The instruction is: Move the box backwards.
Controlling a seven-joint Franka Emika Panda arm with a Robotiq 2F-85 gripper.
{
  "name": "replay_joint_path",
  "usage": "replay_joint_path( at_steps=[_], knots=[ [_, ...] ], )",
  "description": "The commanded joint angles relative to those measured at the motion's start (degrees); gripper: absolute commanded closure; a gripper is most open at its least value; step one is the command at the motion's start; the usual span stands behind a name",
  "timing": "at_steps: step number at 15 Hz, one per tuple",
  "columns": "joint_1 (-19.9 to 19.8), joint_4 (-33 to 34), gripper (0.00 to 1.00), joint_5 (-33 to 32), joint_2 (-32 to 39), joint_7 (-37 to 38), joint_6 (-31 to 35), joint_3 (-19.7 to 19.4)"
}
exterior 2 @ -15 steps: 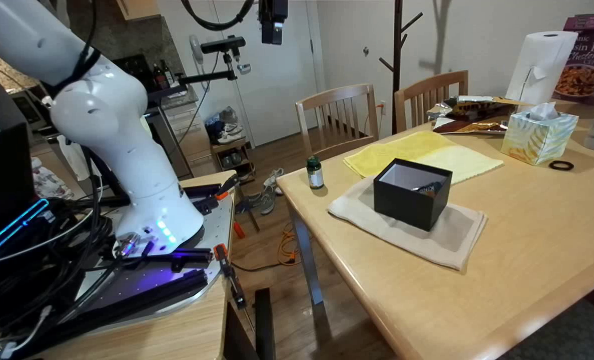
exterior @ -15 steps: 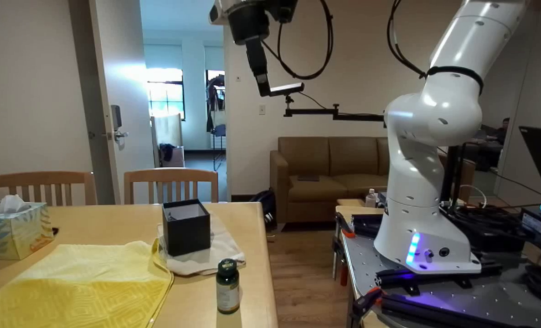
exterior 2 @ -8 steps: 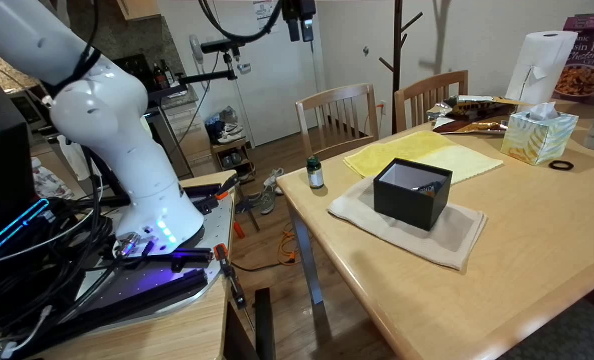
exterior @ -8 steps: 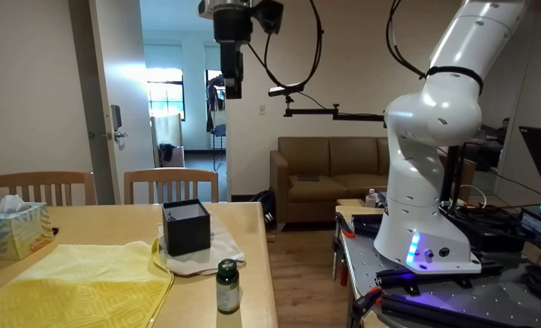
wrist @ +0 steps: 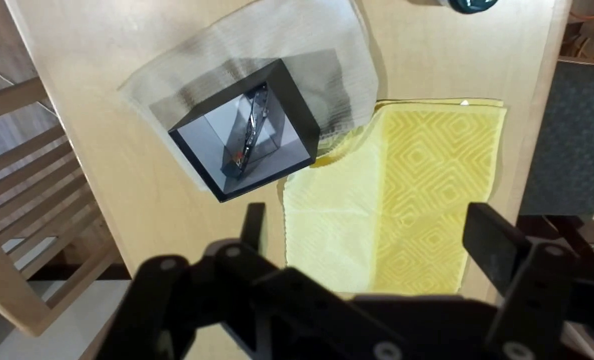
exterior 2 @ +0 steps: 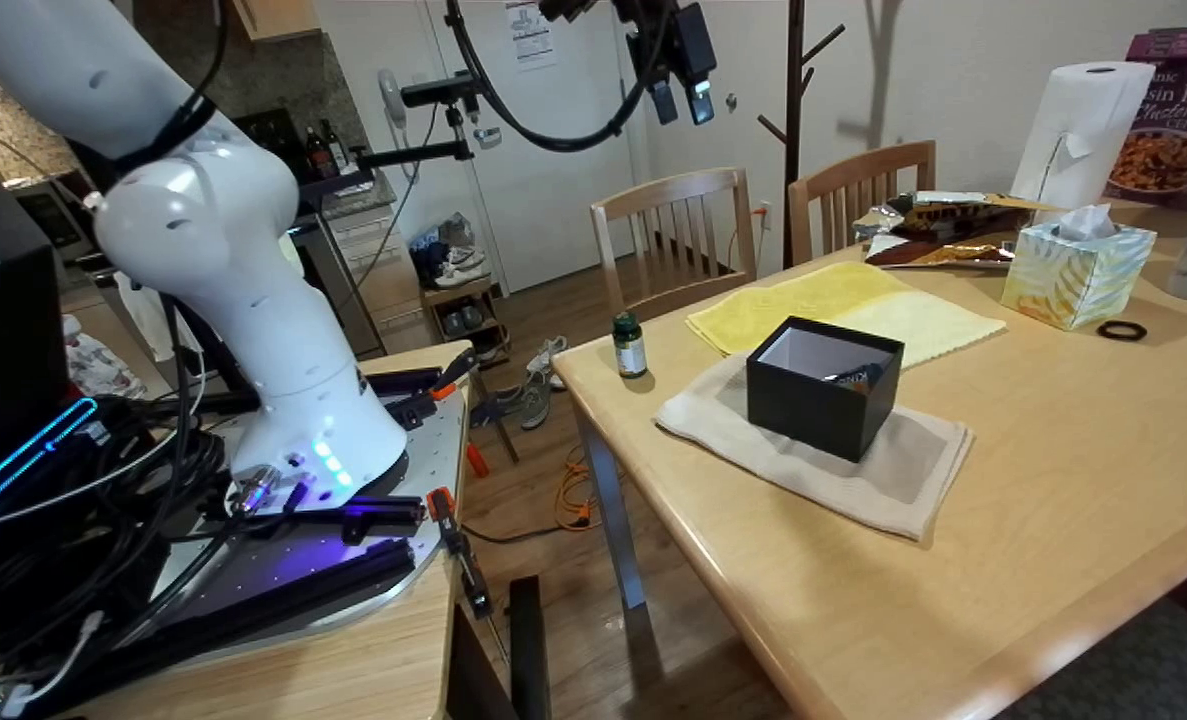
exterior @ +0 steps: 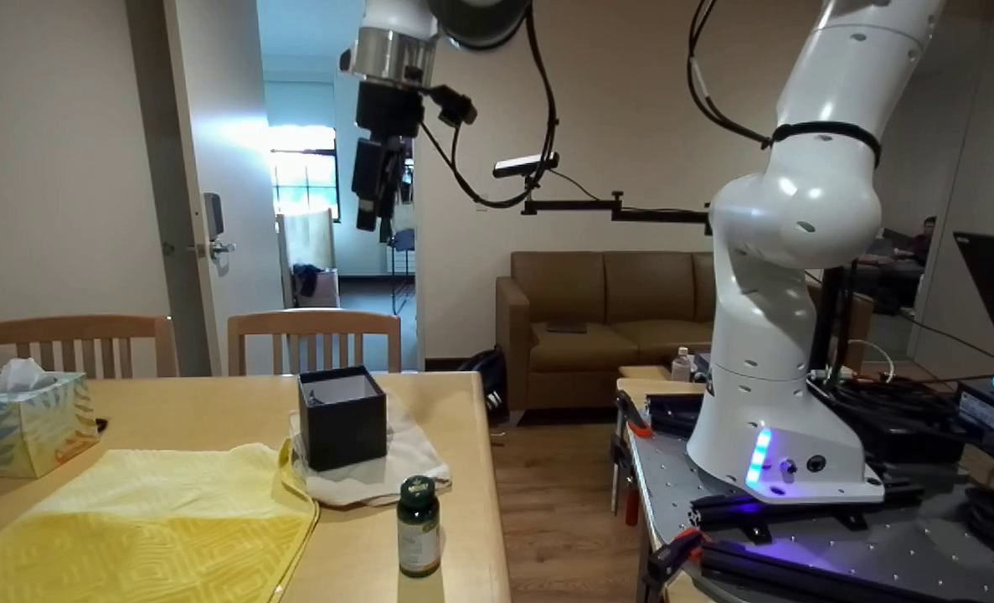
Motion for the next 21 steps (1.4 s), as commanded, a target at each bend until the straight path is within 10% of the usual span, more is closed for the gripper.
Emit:
replay_joint_path(
  at_steps=[1, 16, 21],
  knots=[
    [-1.5, 2.2, 0.00, -2.6, 7.9, 1.4, 4.2, -0.6],
    [-2.1, 14.1, 0.00, 0.4, 39.0, -2.1, 11.5, -5.0],
    [-1.3, 14.1, 0.00, 0.2, 39.5, -0.5, 11.0, -5.1]
  ],
)
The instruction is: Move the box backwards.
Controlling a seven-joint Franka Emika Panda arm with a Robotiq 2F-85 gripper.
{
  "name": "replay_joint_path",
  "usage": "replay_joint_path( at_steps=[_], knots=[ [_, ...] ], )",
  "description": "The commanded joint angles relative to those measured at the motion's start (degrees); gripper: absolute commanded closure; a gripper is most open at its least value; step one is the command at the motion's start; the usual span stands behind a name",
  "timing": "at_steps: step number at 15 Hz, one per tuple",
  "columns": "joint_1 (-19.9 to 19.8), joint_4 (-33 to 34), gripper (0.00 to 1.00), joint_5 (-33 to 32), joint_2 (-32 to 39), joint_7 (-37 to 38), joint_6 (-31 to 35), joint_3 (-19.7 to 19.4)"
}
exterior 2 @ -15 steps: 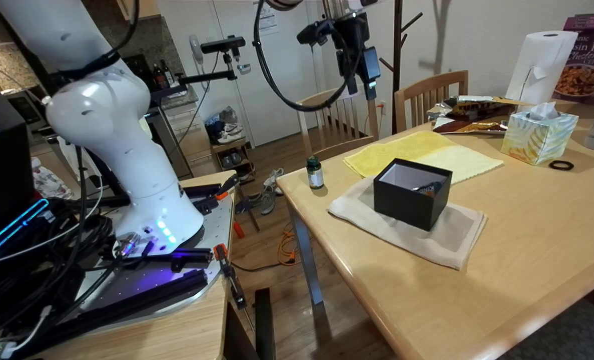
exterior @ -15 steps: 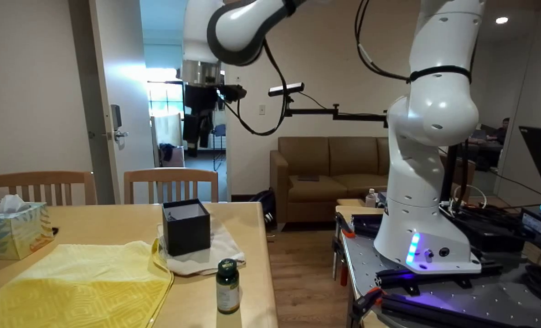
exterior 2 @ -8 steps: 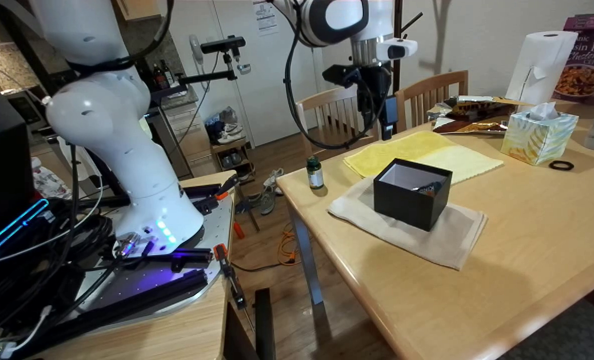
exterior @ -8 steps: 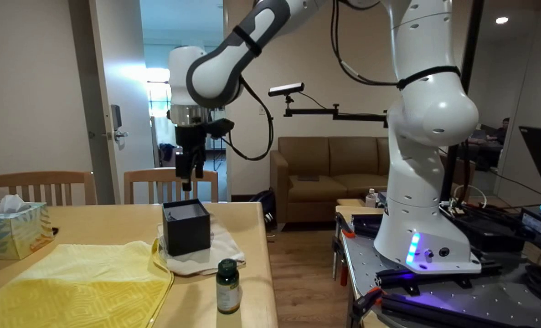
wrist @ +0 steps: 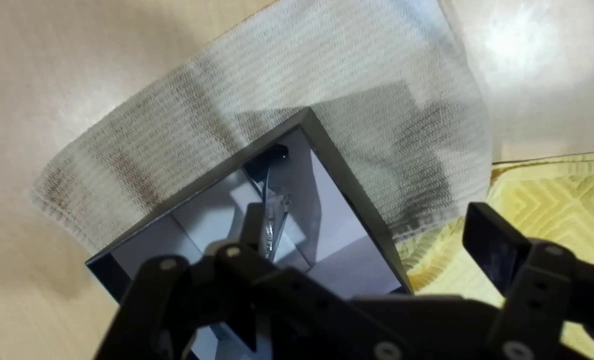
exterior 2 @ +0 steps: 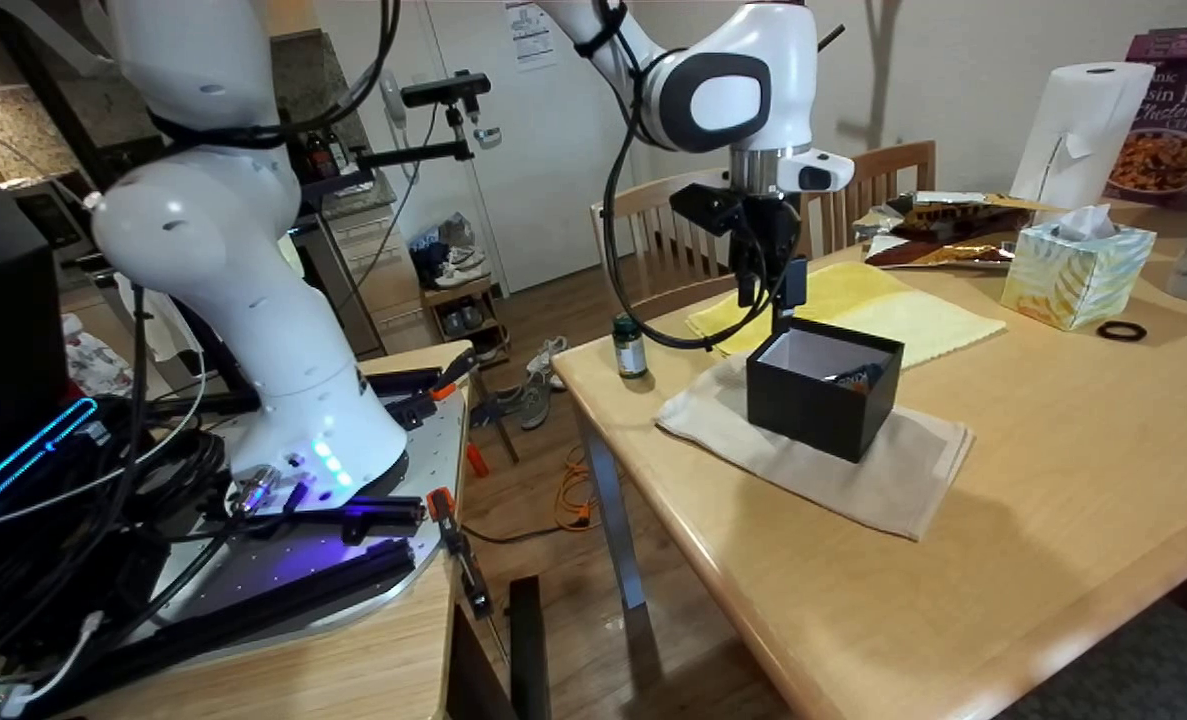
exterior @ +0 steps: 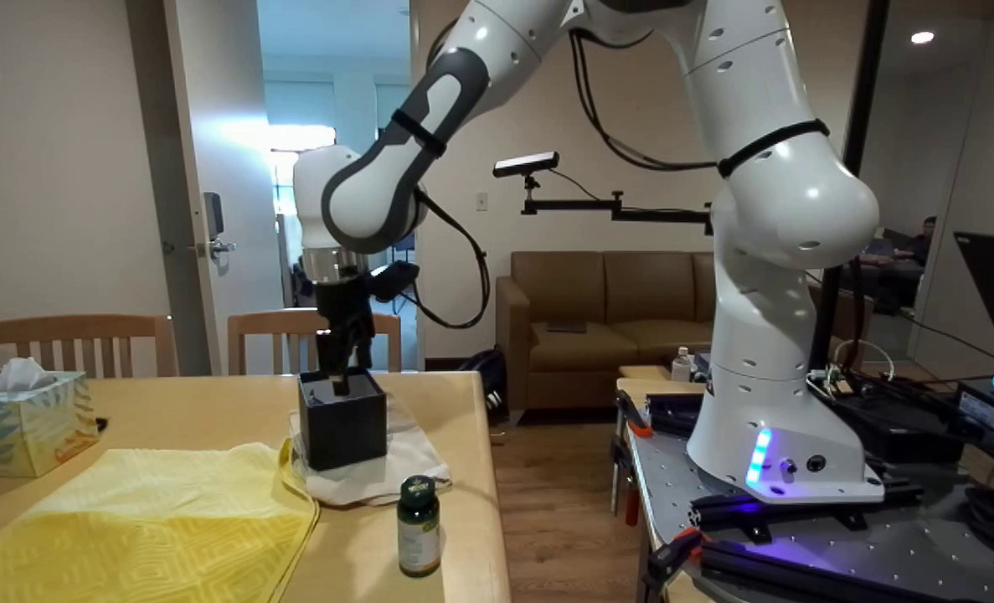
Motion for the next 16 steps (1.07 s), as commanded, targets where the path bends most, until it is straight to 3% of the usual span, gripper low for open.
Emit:
replay_joint_path(
  at_steps=[1, 4, 7, 15, 16],
  knots=[
    [0.1, 0.2, 0.00, 0.1, 0.0, -0.1, -0.2, 0.0],
    [0.6, 1.9, 0.00, -1.4, 1.5, 0.4, -3.2, -0.7],
    [-0.2, 3.0, 0.00, -1.0, 3.9, -3.9, -5.3, 0.2],
    [-2.6, 4.1, 0.00, -2.1, 5.9, -23.5, -1.9, 3.4],
    [-2.9, 4.4, 0.25, -1.7, 6.0, -25.2, -2.0, 3.7]
  ],
)
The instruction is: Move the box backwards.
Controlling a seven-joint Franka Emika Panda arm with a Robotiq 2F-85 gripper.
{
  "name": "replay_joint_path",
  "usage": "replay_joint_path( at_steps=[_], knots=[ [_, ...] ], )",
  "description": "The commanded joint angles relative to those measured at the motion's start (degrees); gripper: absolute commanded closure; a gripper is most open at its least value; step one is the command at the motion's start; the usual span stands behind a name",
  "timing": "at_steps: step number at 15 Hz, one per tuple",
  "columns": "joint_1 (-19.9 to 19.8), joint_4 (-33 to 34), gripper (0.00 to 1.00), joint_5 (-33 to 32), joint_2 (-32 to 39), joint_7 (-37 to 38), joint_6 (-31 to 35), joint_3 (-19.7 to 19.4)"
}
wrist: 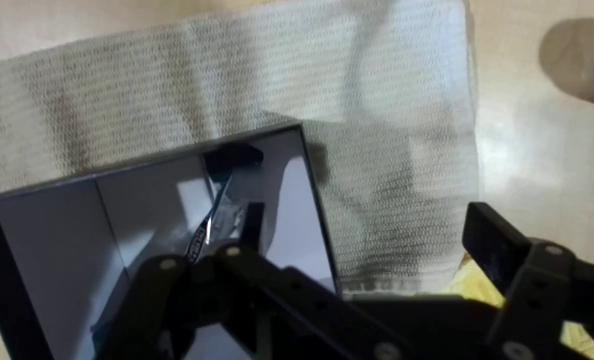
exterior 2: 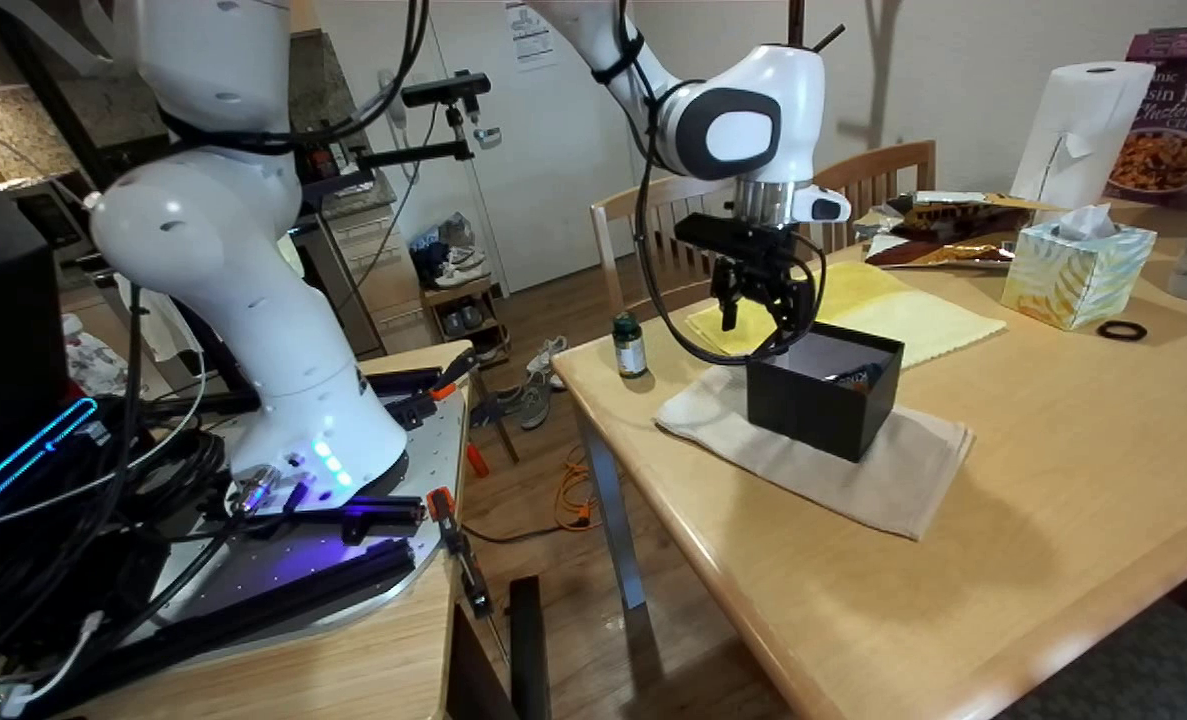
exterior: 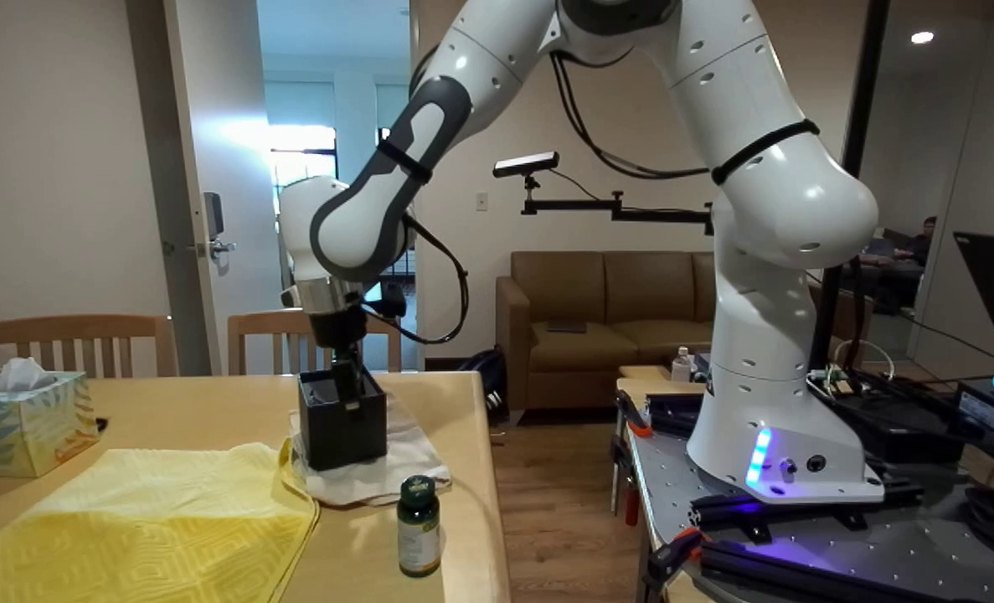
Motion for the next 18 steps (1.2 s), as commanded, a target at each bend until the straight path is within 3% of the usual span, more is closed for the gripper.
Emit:
replay_joint_path(
  at_steps=[1, 11, 13, 18],
  knots=[
    [-2.6, 1.1, 0.28, -0.3, 0.3, -7.8, 0.6, 2.1],
    [-6.6, 2.1, 0.93, 1.4, 1.1, -19.0, -0.1, 4.7],
    [-6.7, 1.8, 1.00, 0.9, 0.4, -19.1, 0.2, 4.3],
    [-5.7, 1.3, 0.99, -2.0, -3.1, -17.3, -2.0, 2.2]
  ],
)
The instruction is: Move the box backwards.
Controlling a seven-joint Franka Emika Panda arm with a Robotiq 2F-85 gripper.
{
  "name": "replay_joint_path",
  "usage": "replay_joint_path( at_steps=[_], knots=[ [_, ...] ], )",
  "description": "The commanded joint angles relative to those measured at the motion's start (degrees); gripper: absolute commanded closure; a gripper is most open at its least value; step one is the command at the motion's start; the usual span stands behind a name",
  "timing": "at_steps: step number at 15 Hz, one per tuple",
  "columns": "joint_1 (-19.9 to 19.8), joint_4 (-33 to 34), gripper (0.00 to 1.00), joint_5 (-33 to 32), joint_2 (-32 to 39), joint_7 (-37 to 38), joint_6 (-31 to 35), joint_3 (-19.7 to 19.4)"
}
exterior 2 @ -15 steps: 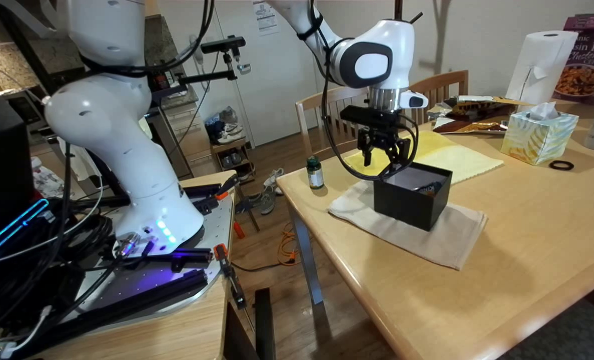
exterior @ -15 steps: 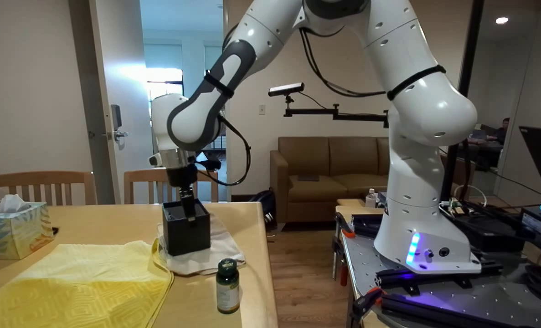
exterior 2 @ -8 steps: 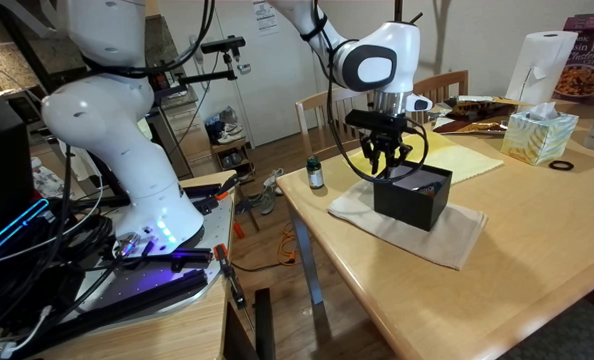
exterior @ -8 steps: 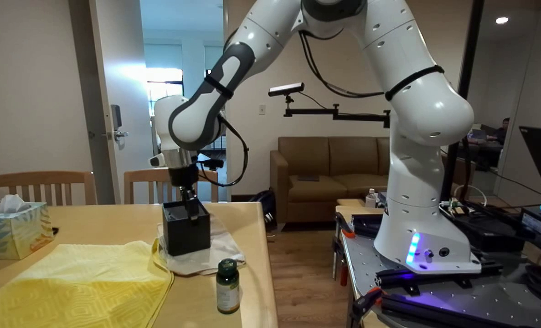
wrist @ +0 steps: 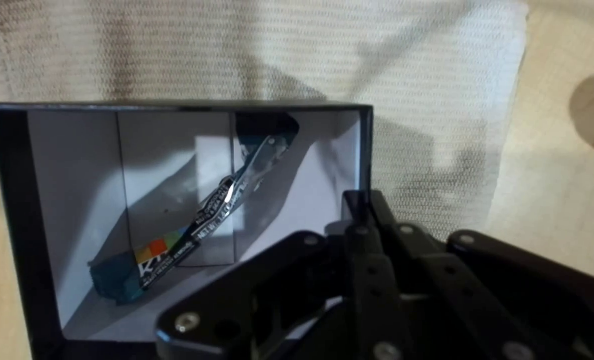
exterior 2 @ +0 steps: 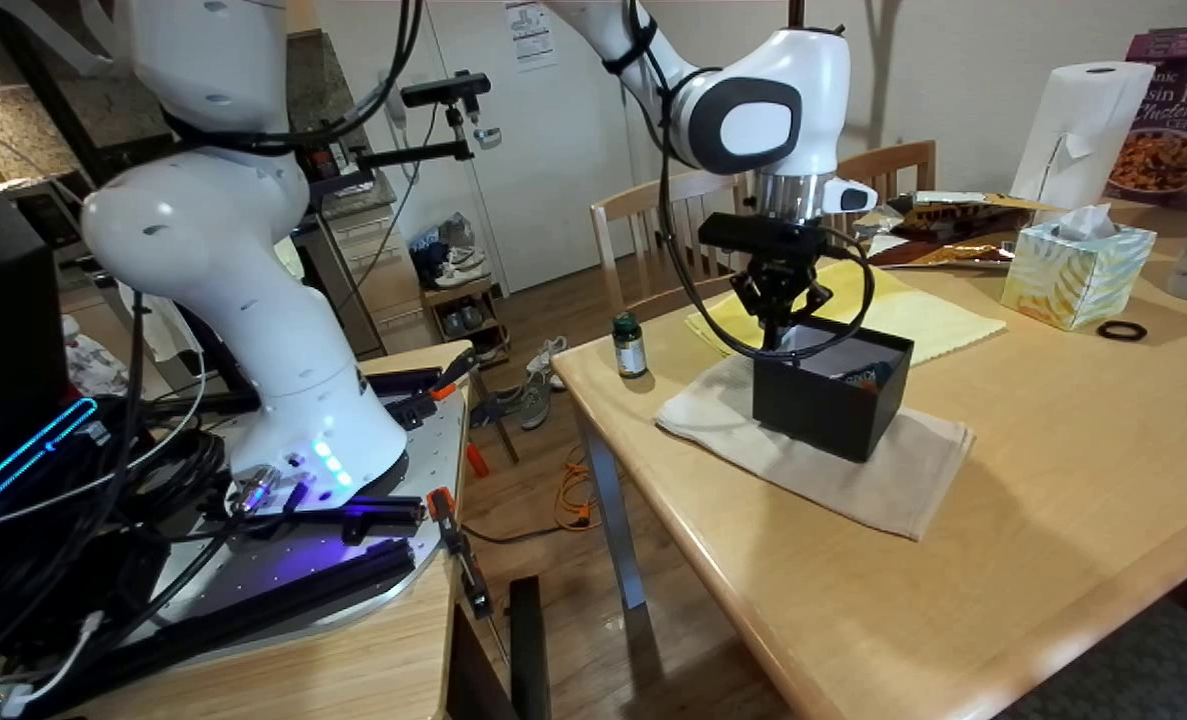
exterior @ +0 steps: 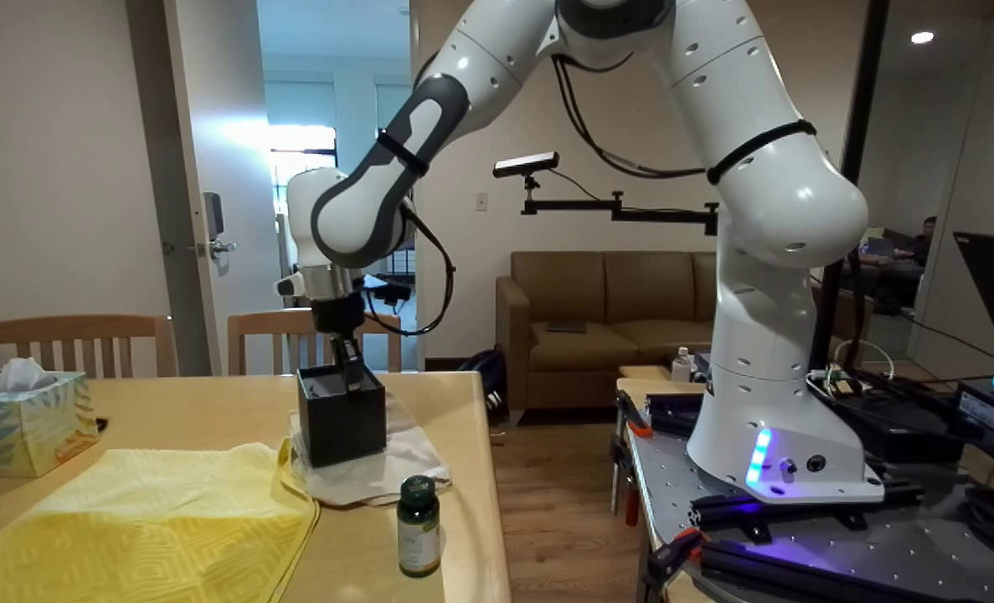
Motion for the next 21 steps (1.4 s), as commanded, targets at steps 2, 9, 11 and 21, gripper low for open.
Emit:
replay_joint_path(
  at_steps=[2, 9, 11, 21],
  knots=[
    [0.2, -0.7, 0.99, -3.2, -4.3, -0.2, -2.5, -1.5],
    [2.0, 0.9, 0.99, -15.1, -7.5, -8.0, -13.1, -2.7],
    [2.0, 0.7, 0.99, -17.0, -8.5, -12.6, -14.2, -2.4],
    [-3.3, 1.0, 0.99, -10.8, -9.6, -38.2, -5.8, -3.1]
  ],
)
